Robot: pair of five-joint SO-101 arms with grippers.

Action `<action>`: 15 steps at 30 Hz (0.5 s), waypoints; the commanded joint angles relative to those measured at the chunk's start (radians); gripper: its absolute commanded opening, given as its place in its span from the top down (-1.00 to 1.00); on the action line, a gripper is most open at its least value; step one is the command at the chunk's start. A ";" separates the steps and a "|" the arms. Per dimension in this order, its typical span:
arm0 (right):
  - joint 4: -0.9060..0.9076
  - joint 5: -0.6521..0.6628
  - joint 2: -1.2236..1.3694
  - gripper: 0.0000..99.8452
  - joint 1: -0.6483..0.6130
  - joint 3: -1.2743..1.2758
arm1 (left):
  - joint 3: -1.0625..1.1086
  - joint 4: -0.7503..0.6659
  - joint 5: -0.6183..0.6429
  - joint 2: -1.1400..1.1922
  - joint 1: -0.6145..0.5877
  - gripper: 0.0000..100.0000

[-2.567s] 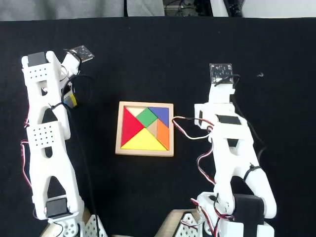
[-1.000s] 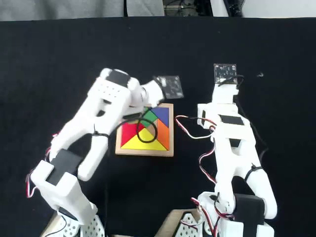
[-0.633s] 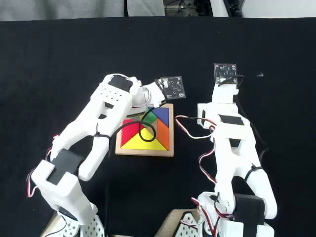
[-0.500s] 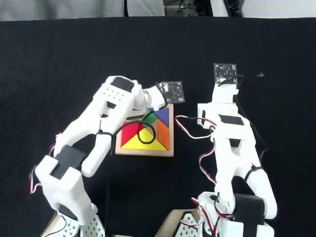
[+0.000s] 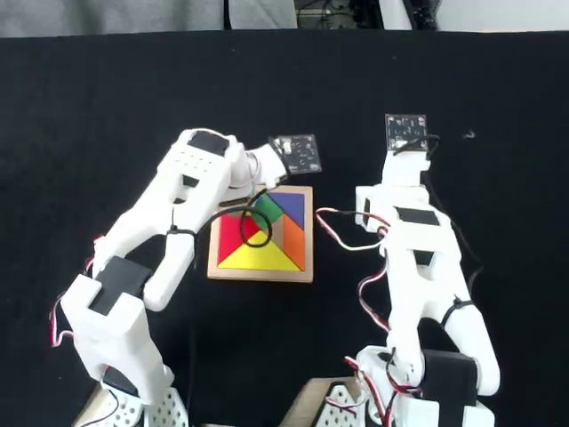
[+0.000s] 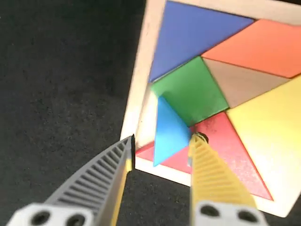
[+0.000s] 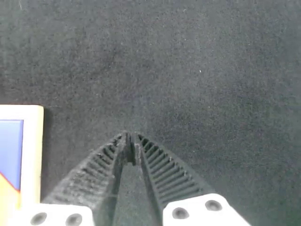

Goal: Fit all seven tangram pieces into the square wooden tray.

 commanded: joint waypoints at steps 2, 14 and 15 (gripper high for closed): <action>-0.021 0.006 -0.008 0.98 0.009 -0.015 | -0.070 -0.008 -0.008 -0.006 -0.005 0.60; -0.021 0.008 -0.008 0.98 0.009 -0.015 | -0.062 -0.003 -0.058 0.029 -0.067 0.61; -0.021 0.008 -0.008 0.98 0.009 -0.015 | -0.070 -0.003 -0.057 0.051 -0.067 0.61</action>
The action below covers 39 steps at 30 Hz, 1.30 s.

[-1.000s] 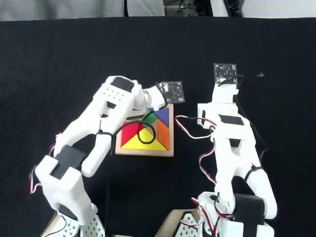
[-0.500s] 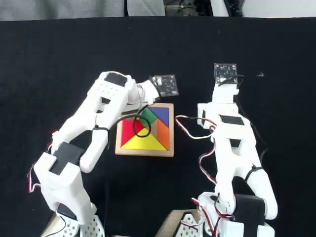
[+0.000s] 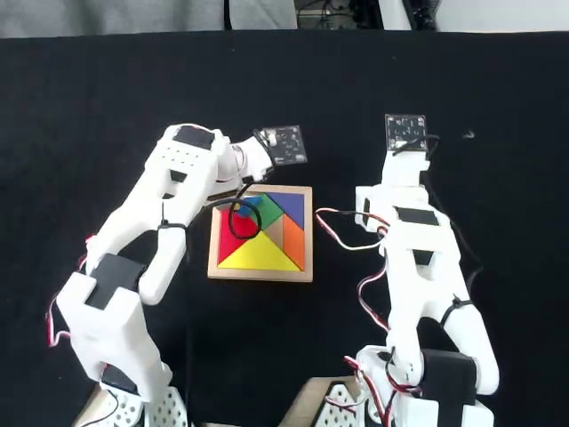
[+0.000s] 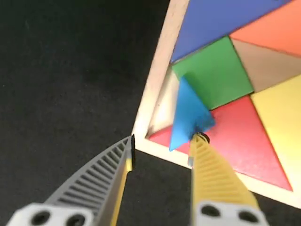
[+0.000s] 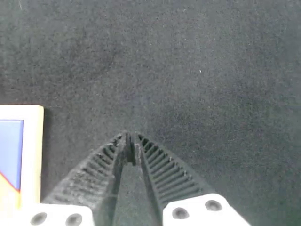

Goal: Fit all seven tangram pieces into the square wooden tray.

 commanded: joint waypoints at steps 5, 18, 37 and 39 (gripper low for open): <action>-0.021 0.008 -0.008 0.98 0.009 -0.015 | -0.124 -0.002 0.005 0.081 -0.012 0.61; -0.021 0.008 -0.008 0.98 0.009 -0.015 | -0.314 0.153 0.057 0.098 -0.030 0.61; -0.014 0.006 -0.008 0.98 0.011 -0.012 | -0.591 0.717 0.672 -0.216 -0.341 0.80; -0.003 0.005 -0.010 0.98 0.012 -0.012 | -0.503 0.710 0.686 -0.313 -0.406 0.96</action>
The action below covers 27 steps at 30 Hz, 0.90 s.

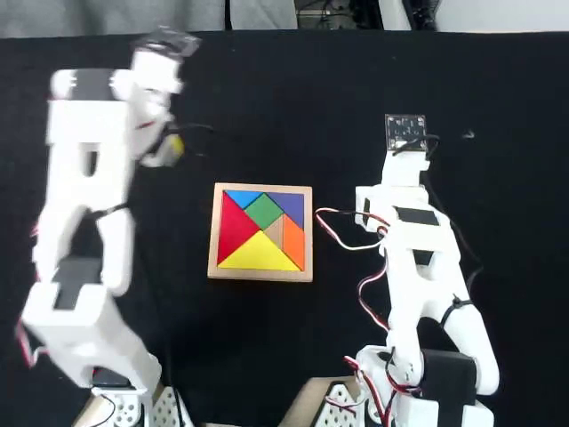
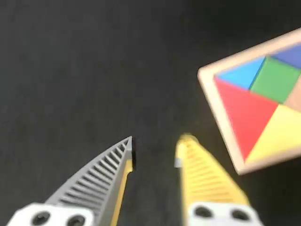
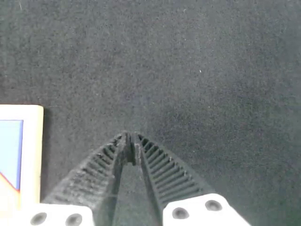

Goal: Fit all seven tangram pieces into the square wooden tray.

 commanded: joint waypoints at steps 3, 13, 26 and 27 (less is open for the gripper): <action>0.118 0.006 -0.045 0.98 0.008 -0.058 | 0.203 0.028 0.026 -0.298 -0.147 0.91; 0.643 0.008 -0.512 0.98 -0.018 -0.239 | 0.702 -0.167 0.029 -0.942 -0.239 0.94; 0.624 0.008 -1.185 0.97 -0.018 -0.002 | 1.538 -0.575 0.219 -1.835 -0.226 0.94; 0.606 0.008 -1.225 0.97 -0.017 0.035 | 1.578 -0.597 0.229 -1.872 -0.206 0.94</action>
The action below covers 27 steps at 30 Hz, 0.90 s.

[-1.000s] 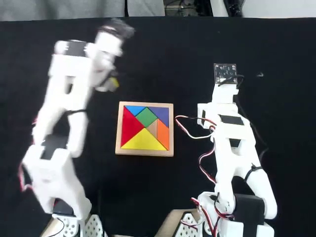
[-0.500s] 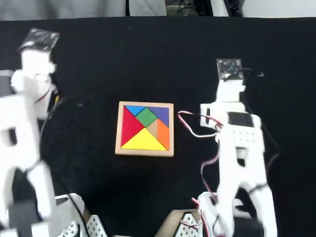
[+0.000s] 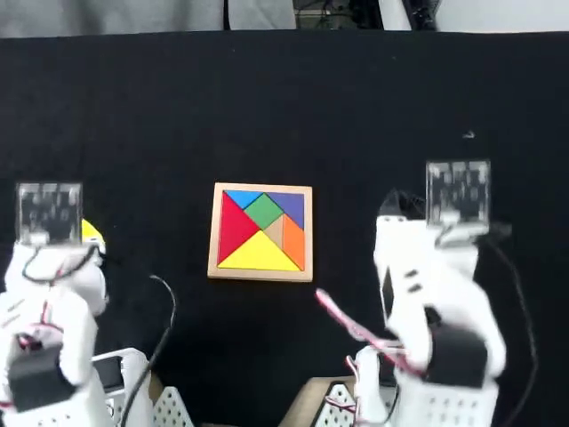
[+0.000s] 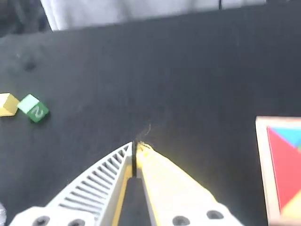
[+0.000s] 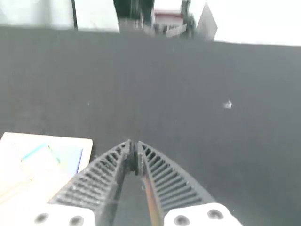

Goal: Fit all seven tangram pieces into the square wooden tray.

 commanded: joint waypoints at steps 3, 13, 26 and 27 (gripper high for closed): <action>-0.100 0.005 -0.220 0.97 -0.006 0.168 | 0.205 -0.121 0.060 -0.176 0.107 0.94; -0.160 -0.003 -0.452 0.62 -0.005 0.449 | 0.627 -0.471 0.150 -0.180 0.186 0.94; -0.264 -0.003 -0.461 0.69 -0.005 0.768 | 0.714 -0.316 0.144 -0.180 0.162 0.94; -0.245 -0.003 -0.463 0.69 -0.005 0.769 | 0.714 -0.313 0.144 -0.180 0.162 0.94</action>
